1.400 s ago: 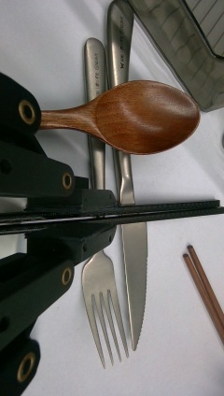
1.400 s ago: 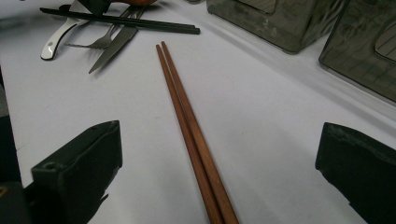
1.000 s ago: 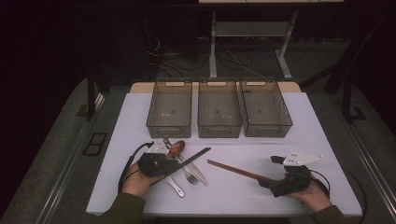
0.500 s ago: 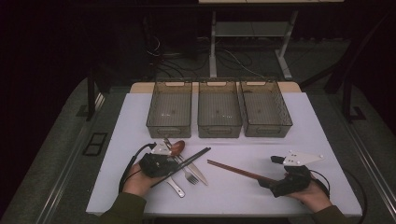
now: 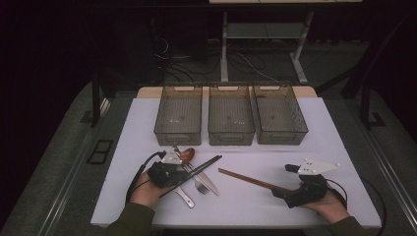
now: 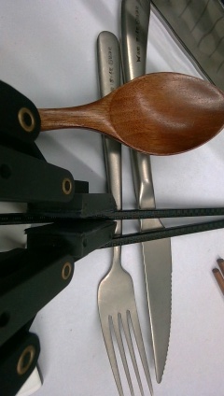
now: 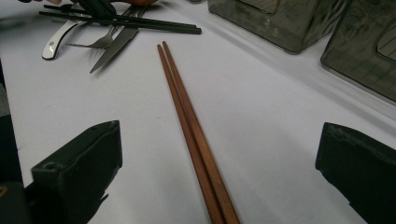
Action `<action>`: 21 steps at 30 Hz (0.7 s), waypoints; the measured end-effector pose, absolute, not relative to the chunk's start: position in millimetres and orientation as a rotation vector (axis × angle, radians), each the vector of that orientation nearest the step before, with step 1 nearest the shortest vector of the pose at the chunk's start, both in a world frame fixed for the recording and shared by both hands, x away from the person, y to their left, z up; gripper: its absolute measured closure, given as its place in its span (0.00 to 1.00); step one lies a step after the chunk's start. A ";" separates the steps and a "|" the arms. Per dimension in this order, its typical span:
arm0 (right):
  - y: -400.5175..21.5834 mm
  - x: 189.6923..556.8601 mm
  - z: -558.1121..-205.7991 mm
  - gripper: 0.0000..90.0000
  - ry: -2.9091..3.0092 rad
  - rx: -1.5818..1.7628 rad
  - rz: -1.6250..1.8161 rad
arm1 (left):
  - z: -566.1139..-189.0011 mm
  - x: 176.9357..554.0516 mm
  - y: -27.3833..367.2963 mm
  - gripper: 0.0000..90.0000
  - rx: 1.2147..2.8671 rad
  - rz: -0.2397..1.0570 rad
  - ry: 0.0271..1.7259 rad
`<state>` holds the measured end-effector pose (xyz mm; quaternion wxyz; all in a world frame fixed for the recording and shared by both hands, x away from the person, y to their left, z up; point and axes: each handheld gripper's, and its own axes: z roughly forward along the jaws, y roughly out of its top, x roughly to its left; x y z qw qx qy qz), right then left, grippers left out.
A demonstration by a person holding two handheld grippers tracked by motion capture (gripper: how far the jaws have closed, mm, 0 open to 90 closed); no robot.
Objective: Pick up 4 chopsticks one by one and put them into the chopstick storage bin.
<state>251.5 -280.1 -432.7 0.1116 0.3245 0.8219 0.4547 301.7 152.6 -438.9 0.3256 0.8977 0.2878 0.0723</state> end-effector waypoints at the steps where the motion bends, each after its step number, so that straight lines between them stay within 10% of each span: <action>1: -280.1 251.5 -432.7 0.01 2.414 0.952 1.335 | -438.8 301.8 152.7 0.94 2.354 0.188 0.756; 21: -279.0 254.6 -440.6 0.01 2.417 0.975 1.326 | -438.2 302.6 152.9 0.95 2.355 0.187 0.754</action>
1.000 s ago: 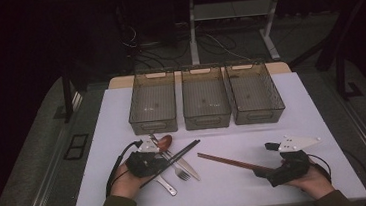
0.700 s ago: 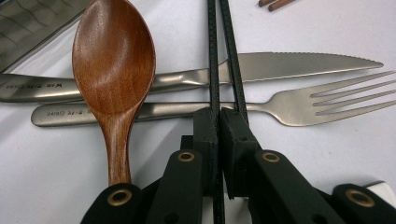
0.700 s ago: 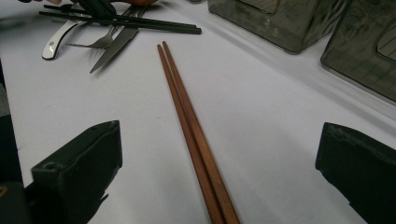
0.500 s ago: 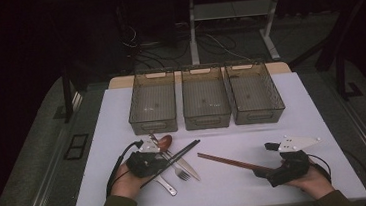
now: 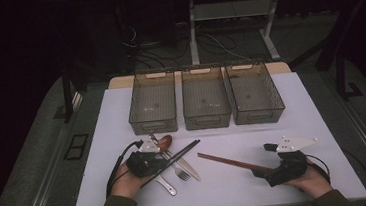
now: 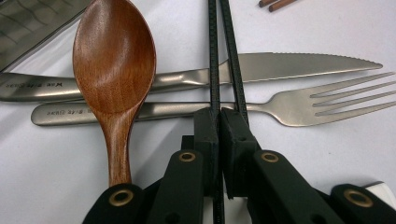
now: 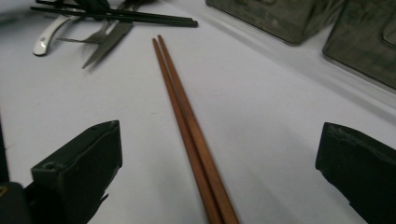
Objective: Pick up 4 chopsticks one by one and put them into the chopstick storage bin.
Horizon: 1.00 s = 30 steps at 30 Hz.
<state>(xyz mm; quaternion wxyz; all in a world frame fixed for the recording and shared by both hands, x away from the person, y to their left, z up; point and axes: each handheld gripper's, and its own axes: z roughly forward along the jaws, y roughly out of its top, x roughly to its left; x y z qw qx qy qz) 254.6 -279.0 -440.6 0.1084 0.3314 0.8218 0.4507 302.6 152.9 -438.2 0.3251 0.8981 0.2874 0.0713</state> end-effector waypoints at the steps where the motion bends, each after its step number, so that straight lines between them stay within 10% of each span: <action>1: -281.7 256.7 -442.4 0.01 2.411 1.005 1.329 | -438.1 302.5 153.0 0.95 2.355 0.182 0.754; 30: -284.5 259.5 -441.6 0.01 2.389 1.021 1.356 | -410.0 294.4 163.2 0.95 2.258 0.191 0.716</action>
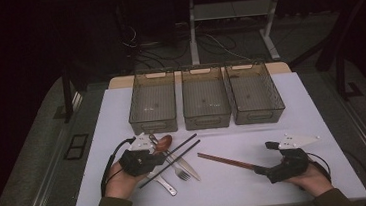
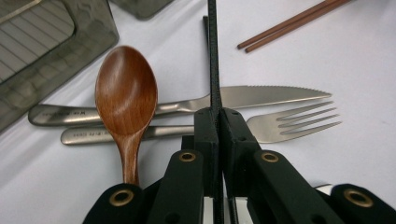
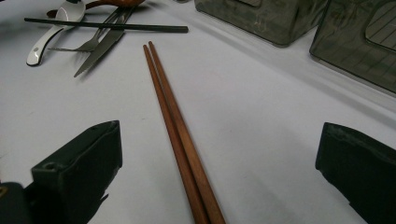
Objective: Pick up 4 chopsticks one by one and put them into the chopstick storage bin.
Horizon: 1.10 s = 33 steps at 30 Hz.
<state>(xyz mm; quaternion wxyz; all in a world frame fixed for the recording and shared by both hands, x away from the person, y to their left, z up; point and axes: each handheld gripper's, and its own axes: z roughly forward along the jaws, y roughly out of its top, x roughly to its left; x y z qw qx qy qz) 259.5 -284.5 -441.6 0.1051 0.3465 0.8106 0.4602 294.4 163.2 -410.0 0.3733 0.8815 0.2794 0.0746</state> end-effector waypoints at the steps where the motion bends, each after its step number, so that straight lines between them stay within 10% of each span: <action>1: -284.6 259.5 -441.5 0.01 2.389 1.022 1.357 | -408.9 294.3 163.0 0.95 2.251 0.187 0.718; 33: -284.5 259.0 -440.7 0.01 2.381 1.020 1.361 | -373.0 318.1 167.9 0.95 2.185 0.204 0.700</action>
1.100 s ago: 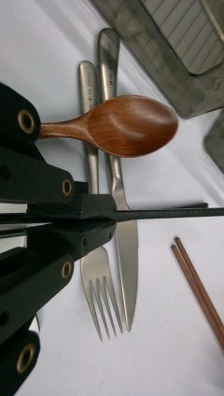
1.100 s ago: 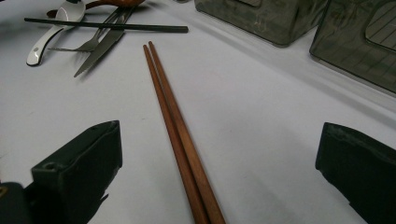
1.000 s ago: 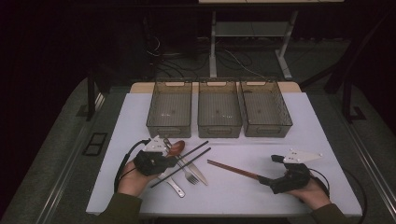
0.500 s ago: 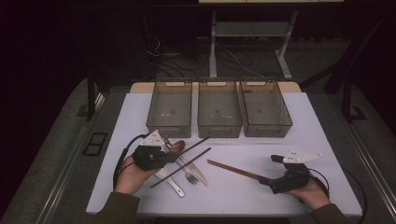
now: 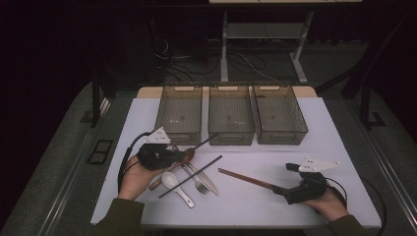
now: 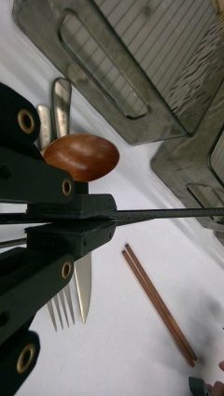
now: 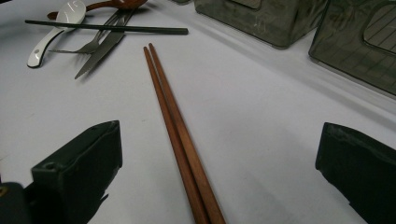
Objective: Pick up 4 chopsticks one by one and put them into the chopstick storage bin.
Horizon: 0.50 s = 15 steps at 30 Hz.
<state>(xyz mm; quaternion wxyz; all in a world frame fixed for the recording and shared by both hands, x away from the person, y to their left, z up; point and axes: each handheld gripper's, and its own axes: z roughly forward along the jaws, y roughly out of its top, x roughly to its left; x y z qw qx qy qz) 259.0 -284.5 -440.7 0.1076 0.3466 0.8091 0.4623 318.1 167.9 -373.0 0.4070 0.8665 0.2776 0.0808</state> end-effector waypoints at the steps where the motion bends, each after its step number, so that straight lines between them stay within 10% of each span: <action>1: -284.7 258.9 -440.5 0.01 2.381 1.021 1.362 | -372.3 319.3 167.9 0.95 2.181 0.212 0.699; 15: -286.1 258.2 -439.5 0.01 2.370 1.024 1.369 | -361.6 342.9 161.8 0.95 2.159 0.226 0.722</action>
